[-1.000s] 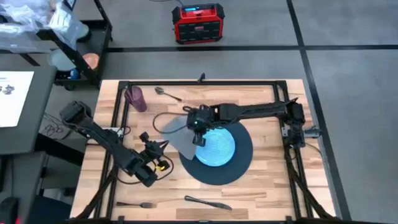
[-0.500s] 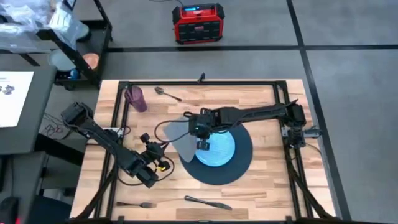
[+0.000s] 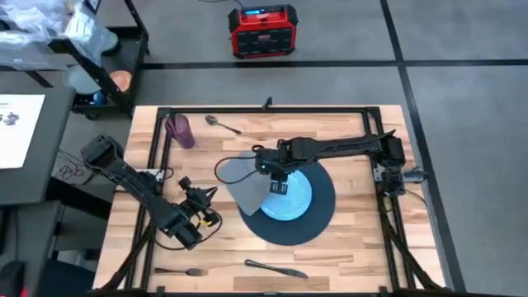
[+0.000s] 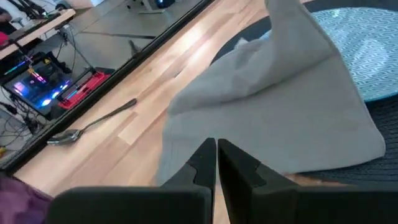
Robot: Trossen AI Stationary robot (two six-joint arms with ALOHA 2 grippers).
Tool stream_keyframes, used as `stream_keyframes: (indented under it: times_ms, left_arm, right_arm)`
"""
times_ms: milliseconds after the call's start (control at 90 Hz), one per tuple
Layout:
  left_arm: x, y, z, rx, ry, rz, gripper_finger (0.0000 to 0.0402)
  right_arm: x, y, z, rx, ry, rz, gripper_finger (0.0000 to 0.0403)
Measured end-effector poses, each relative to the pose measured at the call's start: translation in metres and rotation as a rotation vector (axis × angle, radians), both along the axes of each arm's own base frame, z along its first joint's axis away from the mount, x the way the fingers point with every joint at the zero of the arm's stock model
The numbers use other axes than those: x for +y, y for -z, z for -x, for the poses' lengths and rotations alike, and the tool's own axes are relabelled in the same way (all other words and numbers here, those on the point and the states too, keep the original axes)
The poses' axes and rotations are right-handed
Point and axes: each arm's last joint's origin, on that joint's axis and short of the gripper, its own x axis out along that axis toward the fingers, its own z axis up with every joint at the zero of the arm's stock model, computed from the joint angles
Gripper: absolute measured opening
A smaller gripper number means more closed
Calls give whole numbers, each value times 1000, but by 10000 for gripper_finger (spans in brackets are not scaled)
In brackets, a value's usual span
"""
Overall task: Set table place
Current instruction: Fold the gray napkin
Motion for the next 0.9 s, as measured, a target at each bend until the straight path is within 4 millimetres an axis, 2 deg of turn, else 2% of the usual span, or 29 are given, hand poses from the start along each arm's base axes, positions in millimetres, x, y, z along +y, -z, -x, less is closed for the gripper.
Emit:
stream_keyframes:
  times_ms: [244, 456, 556, 656, 789, 900]
  left_arm:
    - [-1, 20, 10, -95, 4, 81, 0]
    - [-4, 30, 8, -155, 35, 135, 0]
    - [-6, 35, 5, -173, 67, 159, 0]
    - [-8, 38, -1, -161, 123, 192, 0]
    - [-6, 39, -16, -105, 252, 235, 0]
    - [2, 36, -29, -85, 340, 238, 0]
  right_arm:
    - [21, -1, 6, 44, -10, -10, 111]
    - [44, -24, 20, -39, 27, 8, 111]
    - [59, -33, 38, -114, 75, 64, 111]
    - [74, -30, 64, -183, 153, 77, 111]
    - [89, -15, 99, -323, 266, 64, 111]
    - [101, -4, 113, -496, 295, 9, 111]
